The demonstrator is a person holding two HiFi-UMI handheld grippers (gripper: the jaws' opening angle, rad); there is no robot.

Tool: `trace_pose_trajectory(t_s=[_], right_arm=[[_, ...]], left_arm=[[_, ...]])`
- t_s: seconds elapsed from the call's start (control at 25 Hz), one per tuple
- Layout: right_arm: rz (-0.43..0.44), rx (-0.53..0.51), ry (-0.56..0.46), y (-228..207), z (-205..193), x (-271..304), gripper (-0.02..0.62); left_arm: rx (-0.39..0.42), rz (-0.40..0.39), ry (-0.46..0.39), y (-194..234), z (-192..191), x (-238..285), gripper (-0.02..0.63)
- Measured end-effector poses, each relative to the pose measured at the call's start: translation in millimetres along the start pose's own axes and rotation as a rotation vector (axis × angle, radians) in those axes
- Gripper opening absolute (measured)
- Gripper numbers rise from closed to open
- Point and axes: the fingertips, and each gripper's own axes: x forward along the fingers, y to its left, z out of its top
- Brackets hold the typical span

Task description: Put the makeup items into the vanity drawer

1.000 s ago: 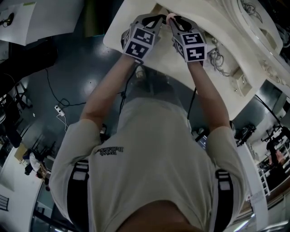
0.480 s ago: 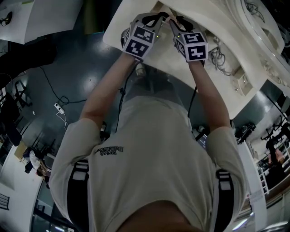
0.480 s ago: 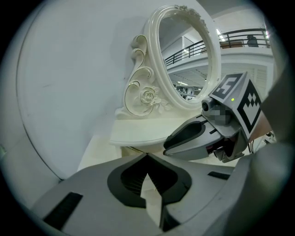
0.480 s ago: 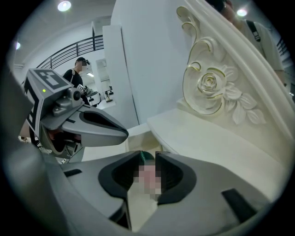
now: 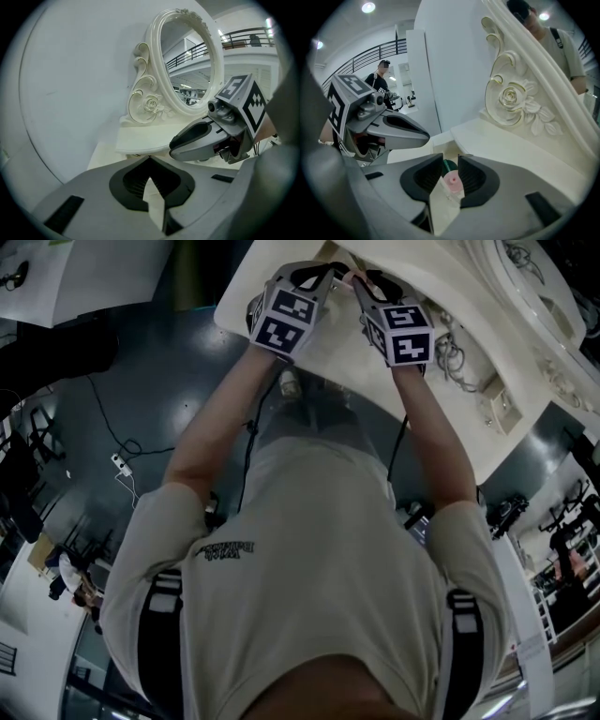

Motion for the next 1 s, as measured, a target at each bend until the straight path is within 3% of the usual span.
trace_pose_trajectory(t_s=[0.48, 1.0], right_arm=[[0.001, -0.073, -0.189, 28.0, 79.2, -80.6, 0.084], [-0.004, -0.129, -0.458, 76.6, 159.0, -201.8, 0.032]], left_arm=[[0.042, 0.049, -0.141, -1.4, 72.1, -70.2, 0.014], [0.13, 0.093, -0.386, -29.0, 157.0, -198.9, 0.014]])
